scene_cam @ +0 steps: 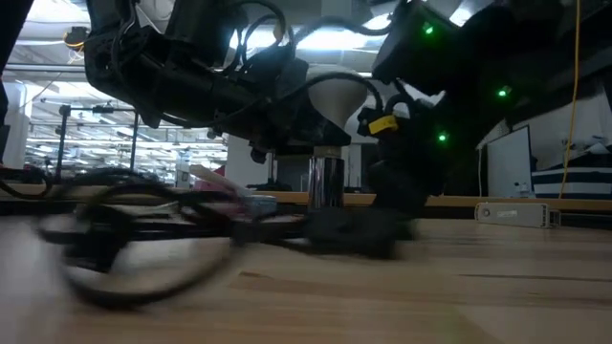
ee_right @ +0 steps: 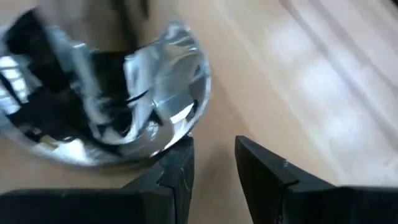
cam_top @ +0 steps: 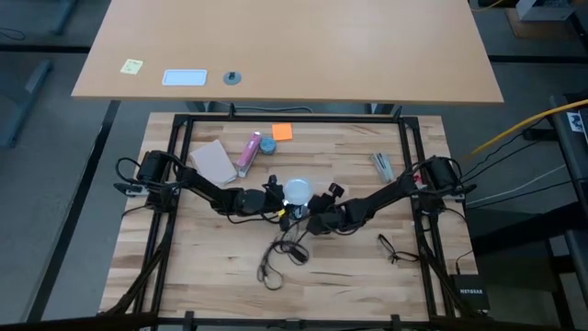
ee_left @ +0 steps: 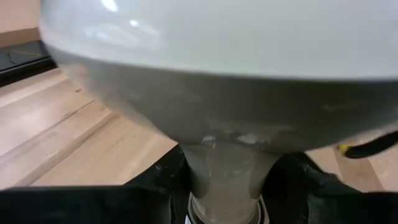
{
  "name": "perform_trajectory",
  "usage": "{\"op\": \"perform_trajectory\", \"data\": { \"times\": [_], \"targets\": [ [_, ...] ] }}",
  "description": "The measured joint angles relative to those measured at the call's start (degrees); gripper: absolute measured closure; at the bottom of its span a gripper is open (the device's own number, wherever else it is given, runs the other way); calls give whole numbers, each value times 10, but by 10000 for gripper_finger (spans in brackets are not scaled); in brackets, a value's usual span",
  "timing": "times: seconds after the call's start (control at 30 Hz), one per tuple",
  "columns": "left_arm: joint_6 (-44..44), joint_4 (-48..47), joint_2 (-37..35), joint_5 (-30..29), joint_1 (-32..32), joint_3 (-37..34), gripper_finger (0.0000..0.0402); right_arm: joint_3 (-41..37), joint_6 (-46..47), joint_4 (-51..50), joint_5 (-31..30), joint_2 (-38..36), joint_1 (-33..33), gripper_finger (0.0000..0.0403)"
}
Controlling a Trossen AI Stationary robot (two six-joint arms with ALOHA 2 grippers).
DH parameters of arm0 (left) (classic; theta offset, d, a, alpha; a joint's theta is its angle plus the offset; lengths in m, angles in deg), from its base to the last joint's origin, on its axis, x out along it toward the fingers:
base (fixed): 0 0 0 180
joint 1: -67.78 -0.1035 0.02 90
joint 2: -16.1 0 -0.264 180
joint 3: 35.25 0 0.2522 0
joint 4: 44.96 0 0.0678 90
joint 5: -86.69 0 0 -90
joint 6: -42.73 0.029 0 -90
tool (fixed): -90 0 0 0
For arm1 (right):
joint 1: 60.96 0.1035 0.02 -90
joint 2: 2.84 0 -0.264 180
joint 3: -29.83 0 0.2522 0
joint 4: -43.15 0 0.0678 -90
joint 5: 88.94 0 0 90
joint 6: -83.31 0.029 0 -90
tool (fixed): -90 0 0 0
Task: Screw lightbulb
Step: Insert the lightbulb into the lamp
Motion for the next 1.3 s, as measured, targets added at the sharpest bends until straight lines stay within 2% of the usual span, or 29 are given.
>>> {"op": "perform_trajectory", "data": {
  "times": [0.27,0.53,0.73,0.97,1.17,1.3],
  "targets": [
    [3,0,0,3,0,0,260,-1,-84,40,-4,-1,-42,282],
    [-1,-6,0,2,-2,0,260,-1,-103,-23,30,-56,-29,282],
    [0,-8,0,3,-3,1,260,1,-26,-32,79,-109,12,282],
    [0,-9,0,2,-3,1,260,1,96,35,168,-106,61,282],
    [-1,-8,0,1,-3,1,260,1,199,41,171,-81,87,282],
    [0,-9,0,1,-3,1,260,1,231,58,177,-57,90,282]
  ]
}}
